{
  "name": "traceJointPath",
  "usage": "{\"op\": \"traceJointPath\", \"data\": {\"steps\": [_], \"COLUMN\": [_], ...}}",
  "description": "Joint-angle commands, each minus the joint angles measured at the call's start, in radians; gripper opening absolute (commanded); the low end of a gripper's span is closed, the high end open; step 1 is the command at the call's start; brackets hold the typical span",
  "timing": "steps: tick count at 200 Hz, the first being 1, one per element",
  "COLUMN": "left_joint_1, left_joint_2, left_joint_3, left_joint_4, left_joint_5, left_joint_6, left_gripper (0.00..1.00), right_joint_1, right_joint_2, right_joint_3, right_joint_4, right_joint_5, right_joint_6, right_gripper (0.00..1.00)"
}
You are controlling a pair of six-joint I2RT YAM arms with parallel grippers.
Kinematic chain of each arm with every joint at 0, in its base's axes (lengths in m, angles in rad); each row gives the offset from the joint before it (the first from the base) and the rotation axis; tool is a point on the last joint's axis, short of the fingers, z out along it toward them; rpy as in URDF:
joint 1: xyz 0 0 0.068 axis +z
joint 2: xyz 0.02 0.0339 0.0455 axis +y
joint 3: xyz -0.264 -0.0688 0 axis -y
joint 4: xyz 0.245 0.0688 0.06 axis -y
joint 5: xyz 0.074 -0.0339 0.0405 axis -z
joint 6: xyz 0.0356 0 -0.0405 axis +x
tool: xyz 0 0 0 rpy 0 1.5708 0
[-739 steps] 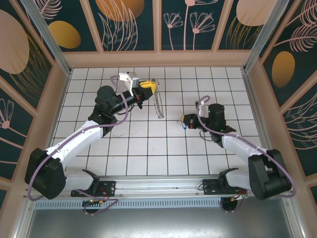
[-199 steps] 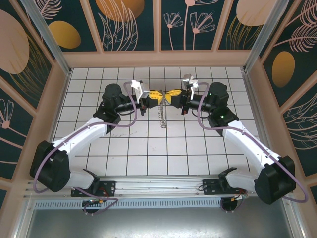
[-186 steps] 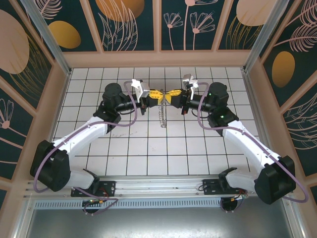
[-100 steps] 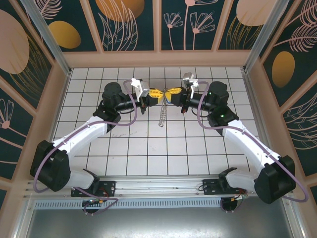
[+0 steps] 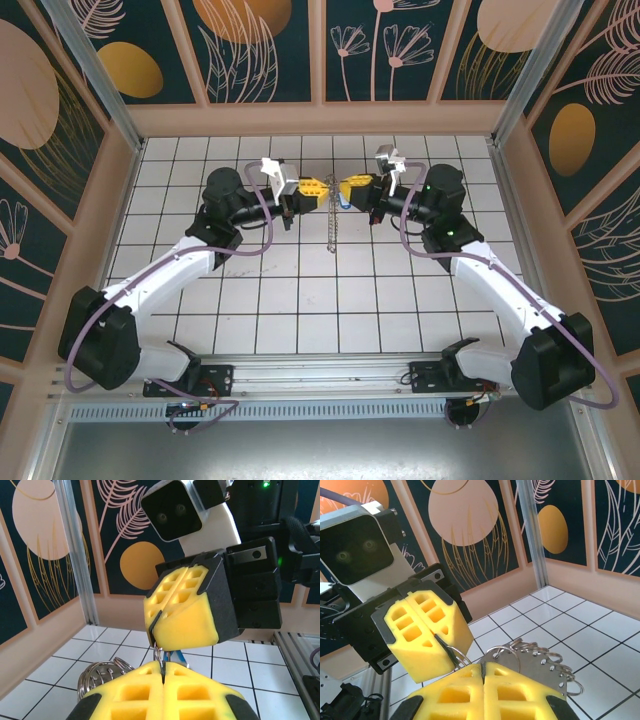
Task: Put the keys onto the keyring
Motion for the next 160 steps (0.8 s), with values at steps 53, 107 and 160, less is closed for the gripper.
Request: {"op": "traceJointPath", "data": {"steps": [53, 107, 160], "left_joint_1": [-0.004, -0.003, -0.004], "left_joint_2": [-0.033, -0.014, -0.002], "left_joint_3": [-0.019, -0.009, -0.006], "left_joint_4": [0.17, 0.182, 0.181], "left_joint_5": [0.001, -0.001, 0.002], "left_joint_6": [-0.052, -0.061, -0.067], "left_gripper": [0.0, 0.0, 0.0], "right_joint_1": [-0.011, 0.014, -0.155], "right_joint_2": [0.021, 0.057, -0.052], "right_joint_3": [-0.07, -0.048, -0.133], "right_joint_4": [0.123, 0.118, 0.209], "right_joint_5": [-0.087, -0.208, -0.208], "right_joint_6": [0.094, 0.108, 0.214], "right_gripper": [0.0, 0.0, 0.4]}}
